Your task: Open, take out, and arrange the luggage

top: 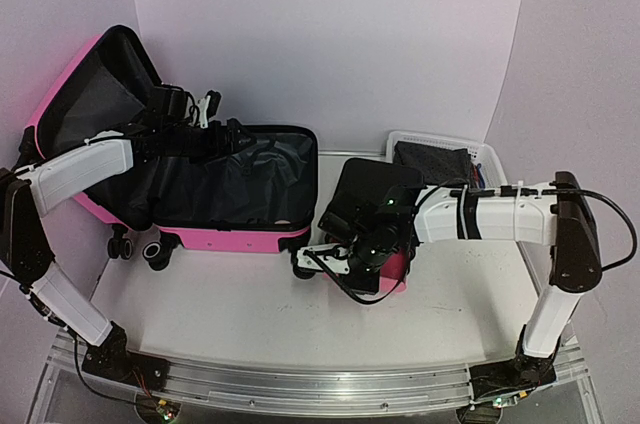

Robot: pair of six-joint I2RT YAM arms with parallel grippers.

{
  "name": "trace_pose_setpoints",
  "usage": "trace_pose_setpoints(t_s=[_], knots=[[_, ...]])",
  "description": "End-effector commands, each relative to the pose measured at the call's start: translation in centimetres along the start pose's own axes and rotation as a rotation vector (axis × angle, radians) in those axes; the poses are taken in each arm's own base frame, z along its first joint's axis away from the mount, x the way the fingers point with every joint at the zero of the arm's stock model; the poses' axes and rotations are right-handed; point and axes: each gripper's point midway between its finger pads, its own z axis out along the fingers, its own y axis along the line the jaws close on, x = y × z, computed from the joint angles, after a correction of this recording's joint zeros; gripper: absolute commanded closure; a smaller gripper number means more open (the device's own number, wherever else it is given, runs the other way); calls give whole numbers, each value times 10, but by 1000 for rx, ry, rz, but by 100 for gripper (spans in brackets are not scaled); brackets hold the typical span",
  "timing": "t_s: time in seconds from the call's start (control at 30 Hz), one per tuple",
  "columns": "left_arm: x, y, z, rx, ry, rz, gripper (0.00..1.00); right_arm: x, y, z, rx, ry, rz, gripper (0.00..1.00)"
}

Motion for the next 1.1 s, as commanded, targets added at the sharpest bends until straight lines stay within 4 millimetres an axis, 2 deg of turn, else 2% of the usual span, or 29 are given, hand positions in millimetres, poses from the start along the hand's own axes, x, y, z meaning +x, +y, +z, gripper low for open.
trace_pose_setpoints(t_s=[0.0, 0.33, 0.43, 0.57, 0.63, 0.7, 0.77, 0.8, 0.83, 0.93, 1.07], knots=[[-18, -11, -10, 31, -69, 32, 0, 5, -49, -10, 271, 32, -11, 84], [-17, -12, -10, 37, -65, 27, 1, 16, -92, -3, 446, 91, 10, 80], [-18, -13, -11, 40, -69, 29, 1, 18, -98, -1, 457, 108, 5, 77], [-18, -13, -13, 38, -71, 31, 0, 15, -92, -6, 420, 80, -11, 64], [-18, -13, -13, 38, -72, 32, 0, 9, -63, -12, 250, 16, -36, 56], [-18, -13, -14, 35, -74, 32, 1, 1, -32, -21, 88, -74, -31, 44], [-17, -11, -13, 31, -72, 31, 1, -5, -19, -22, 10, -110, -5, 37], [-16, -11, -12, 30, -69, 30, 0, -8, -18, -21, -4, -113, 12, 35], [-16, -9, -9, 29, -64, 20, 0, -9, -29, -8, 39, -76, 41, 31], [-15, -11, -8, 44, -57, 12, 0, -7, -46, 5, 125, -35, 41, 24], [-17, -13, -12, 40, -68, 32, 1, -6, -59, 17, 184, 14, 39, 22]])
